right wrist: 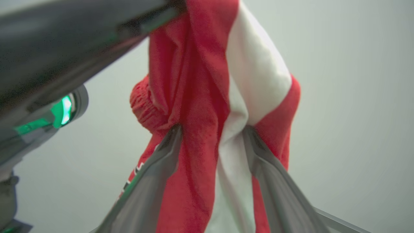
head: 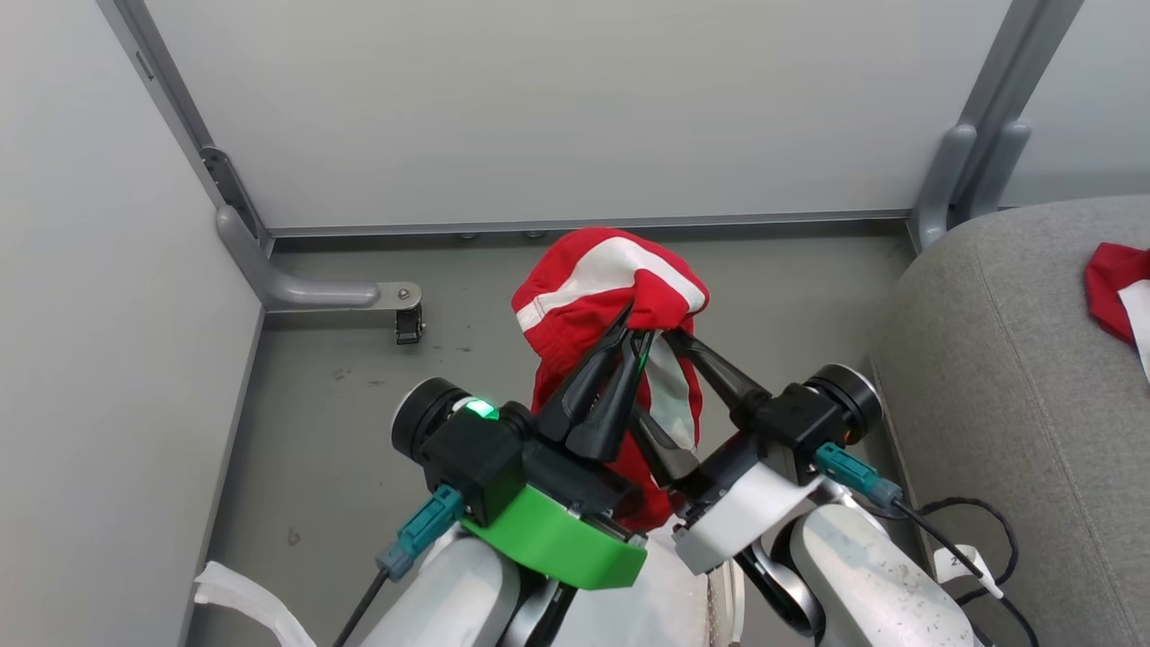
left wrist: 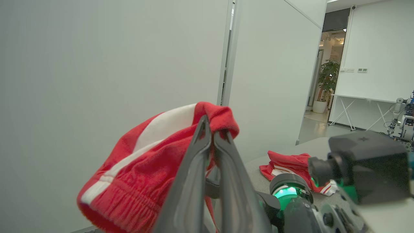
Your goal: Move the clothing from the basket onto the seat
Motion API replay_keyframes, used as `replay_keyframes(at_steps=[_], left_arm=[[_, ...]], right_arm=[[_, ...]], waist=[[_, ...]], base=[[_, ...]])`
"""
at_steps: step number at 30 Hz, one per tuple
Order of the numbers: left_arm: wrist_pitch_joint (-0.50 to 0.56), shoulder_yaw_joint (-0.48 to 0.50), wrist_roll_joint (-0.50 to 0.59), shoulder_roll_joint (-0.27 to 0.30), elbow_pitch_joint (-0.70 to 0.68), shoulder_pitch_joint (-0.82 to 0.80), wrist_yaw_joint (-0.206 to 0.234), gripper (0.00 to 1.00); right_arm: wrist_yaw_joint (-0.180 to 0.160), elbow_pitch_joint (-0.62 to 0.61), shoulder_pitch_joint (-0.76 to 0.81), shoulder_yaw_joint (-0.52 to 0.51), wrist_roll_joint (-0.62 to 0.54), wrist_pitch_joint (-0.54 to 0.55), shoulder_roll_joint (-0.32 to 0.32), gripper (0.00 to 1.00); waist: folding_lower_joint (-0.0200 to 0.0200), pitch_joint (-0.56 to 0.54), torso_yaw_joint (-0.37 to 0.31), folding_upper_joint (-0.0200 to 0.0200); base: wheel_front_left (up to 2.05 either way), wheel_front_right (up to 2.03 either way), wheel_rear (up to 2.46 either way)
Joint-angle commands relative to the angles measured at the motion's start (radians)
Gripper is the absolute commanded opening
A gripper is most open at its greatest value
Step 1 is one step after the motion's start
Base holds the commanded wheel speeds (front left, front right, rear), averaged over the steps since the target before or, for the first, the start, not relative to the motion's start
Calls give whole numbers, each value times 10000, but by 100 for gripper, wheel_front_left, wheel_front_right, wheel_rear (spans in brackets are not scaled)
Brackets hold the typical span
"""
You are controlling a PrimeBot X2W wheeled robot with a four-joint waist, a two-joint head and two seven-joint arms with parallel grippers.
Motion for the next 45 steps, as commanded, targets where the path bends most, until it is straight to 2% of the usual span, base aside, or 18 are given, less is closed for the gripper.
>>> replay_keyframes(at_steps=[1,6,11,12,13,14,18,20,27,31,33,39,42,45], left_arm=[[-3,-79,-87,11,-79,-38,-1,0],[-3,-251,-85,9,-157,-73,50,0],[-3,-69,43,8,-233,-72,155,0],[-3,-34,67,11,-235,-68,171,18],[-1,42,112,11,-192,-42,191,48],[-1,44,137,8,-157,-34,163,99],[2,273,263,12,116,122,100,100],[2,442,390,11,247,159,10,100],[2,947,732,18,733,218,-153,100],[3,1113,802,18,928,197,-270,100],[2,1049,817,18,980,144,-335,100],[2,723,799,32,1395,-211,-483,100],[3,686,832,33,1572,-327,-525,100],[2,736,972,35,1730,-433,-572,100]], right_arm=[[-14,183,-171,100,133,-2,-30,0],[-14,425,-272,66,465,-2,-39,0],[-14,212,-165,-170,681,-3,-37,0],[-14,140,-112,-225,673,-3,-33,0],[-14,11,-42,-296,683,-3,-37,0],[-14,-84,38,-387,639,-3,-39,0],[-14,-737,390,-674,659,-3,-27,0],[-14,-1176,671,-976,582,-3,-34,0],[-14,-1857,1011,-1265,552,-3,-22,0],[-14,-2019,1181,-1518,462,-3,-22,0],[-14,-2122,1286,-1807,382,-3,-20,0],[-14,-2501,1515,-2637,12,-3,-79,0],[-14,-2575,1104,-3034,-129,-3,-390,0],[-14,-2505,362,-3391,-266,-3,-974,0]], waist=[[1,-2,83,0],[1,80,101,0],[1,272,-326,0],[1,309,-469,0],[1,359,-692,0],[1,389,-855,0],[1,541,-1831,0],[1,708,-2672,0],[1,1063,-4719,0],[1,1253,-5595,0],[1,1348,-5840,0],[1,1792,-5981,0],[1,2056,-5998,0],[1,2432,-5996,0]], base=[[0,0,0],[0,0,0],[0,0,0],[0,0,0],[0,0,0],[0,0,0],[0,0,0],[0,0,0],[0,0,0],[0,0,0],[0,0,0],[0,0,0],[0,0,0],[0,0,0]])
